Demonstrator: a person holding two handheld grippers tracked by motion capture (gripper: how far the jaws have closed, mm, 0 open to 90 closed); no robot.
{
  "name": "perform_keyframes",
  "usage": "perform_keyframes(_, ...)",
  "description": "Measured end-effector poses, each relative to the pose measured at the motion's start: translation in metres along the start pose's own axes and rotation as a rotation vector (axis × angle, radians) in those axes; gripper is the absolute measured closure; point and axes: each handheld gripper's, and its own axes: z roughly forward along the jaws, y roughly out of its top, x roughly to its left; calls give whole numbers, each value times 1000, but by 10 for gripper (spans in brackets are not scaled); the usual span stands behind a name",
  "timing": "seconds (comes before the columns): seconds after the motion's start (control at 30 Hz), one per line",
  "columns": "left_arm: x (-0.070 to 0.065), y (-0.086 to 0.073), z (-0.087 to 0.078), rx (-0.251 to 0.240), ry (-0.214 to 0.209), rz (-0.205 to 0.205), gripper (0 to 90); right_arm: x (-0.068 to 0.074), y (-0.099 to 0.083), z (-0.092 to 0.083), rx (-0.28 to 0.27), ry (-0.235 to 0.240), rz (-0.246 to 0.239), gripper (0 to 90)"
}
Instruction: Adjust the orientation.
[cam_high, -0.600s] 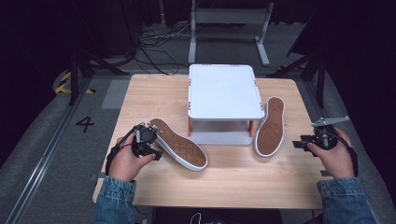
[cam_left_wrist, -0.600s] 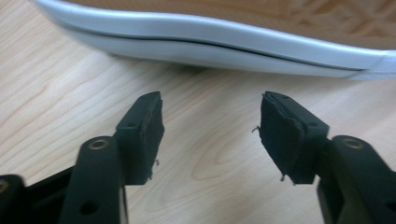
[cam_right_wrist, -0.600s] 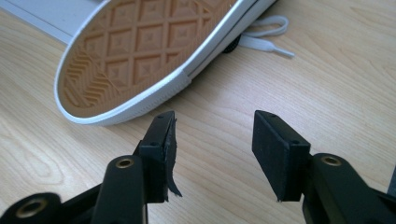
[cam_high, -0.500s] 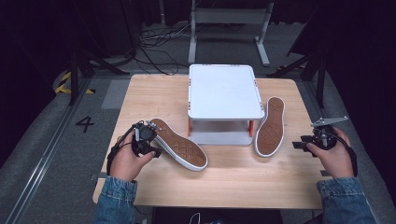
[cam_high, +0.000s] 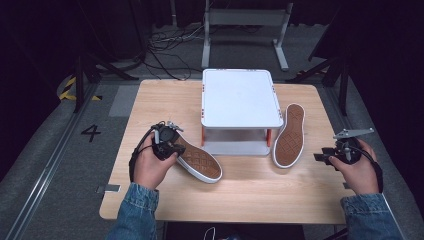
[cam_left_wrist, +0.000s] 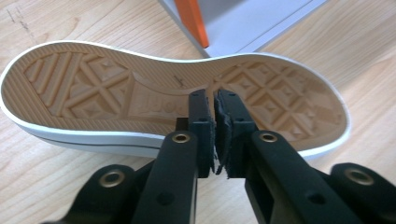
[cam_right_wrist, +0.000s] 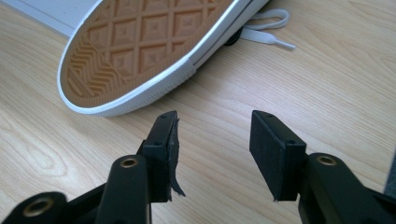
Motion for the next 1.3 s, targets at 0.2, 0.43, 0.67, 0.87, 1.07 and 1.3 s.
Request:
perform_keyframes(0.2, -1, 2, 8, 55, -8, 10, 887, -4, -8, -7, -13, -25, 18, 520)
perform_keyframes(0.43, 0, -4, 9, 82, -19, 5, 860, -4, -8, -10, -25, -31, 15, 490)
perform_keyframes(0.67, 0, -13, 9, 120, -24, 4, 853, -2, 0, -5, -19, -28, -7, 472)
perform_keyframes(0.87, -1, -25, 16, 202, -8, 0, 827, 1, 6, 1, -14, -27, -28, 459)
perform_keyframes(1.07, 5, -39, 15, 209, -12, -28, 788, 3, 10, 3, -15, -16, -36, 459)
perform_keyframes(1.3, 7, -43, 17, 204, -36, -34, 740, 5, 11, 5, -3, -12, -40, 455)
